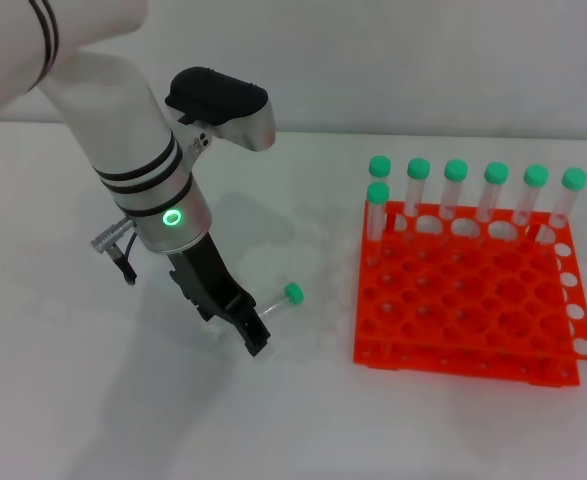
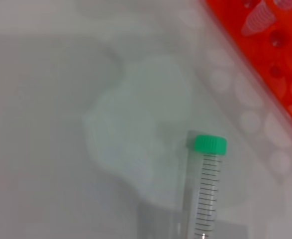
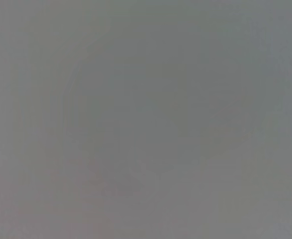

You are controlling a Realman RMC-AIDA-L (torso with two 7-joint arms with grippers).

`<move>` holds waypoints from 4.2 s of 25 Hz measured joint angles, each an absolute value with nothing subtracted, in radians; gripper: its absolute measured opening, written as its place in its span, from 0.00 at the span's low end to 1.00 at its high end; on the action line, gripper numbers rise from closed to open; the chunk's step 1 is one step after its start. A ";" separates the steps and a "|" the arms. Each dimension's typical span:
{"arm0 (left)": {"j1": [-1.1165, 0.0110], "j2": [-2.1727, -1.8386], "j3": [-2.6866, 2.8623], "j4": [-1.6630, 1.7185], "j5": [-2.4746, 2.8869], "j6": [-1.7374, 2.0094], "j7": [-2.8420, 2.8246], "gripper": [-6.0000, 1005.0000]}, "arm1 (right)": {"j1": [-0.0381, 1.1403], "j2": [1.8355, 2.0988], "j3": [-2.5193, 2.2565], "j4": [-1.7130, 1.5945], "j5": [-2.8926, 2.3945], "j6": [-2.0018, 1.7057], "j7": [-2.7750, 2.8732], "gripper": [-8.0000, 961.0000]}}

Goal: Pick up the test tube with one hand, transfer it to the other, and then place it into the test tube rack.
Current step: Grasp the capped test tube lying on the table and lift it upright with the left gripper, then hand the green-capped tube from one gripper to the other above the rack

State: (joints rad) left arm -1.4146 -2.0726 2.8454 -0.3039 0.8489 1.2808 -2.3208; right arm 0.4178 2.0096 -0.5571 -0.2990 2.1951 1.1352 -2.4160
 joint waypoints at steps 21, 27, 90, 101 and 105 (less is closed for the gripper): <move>-1.432 -2.077 2.846 -0.214 0.975 1.213 -2.376 0.75 | 0.426 2.010 -0.558 -0.299 2.195 1.126 -2.422 0.87; -1.434 -2.077 2.846 -0.200 0.976 1.212 -2.377 0.72 | 0.427 2.009 -0.558 -0.299 2.195 1.126 -2.422 0.87; -0.824 -2.047 2.844 -0.250 -0.963 1.352 -1.109 0.20 | 0.421 1.969 -0.569 -0.329 2.127 1.125 -2.227 0.87; -0.876 -2.085 2.843 0.090 -0.768 1.253 -0.681 0.21 | 0.464 1.837 -0.734 -0.499 1.816 1.407 -1.842 0.87; -0.928 -2.089 2.843 0.159 -0.729 1.109 -0.636 0.21 | 0.488 1.830 -0.736 -0.511 1.768 1.525 -1.825 0.87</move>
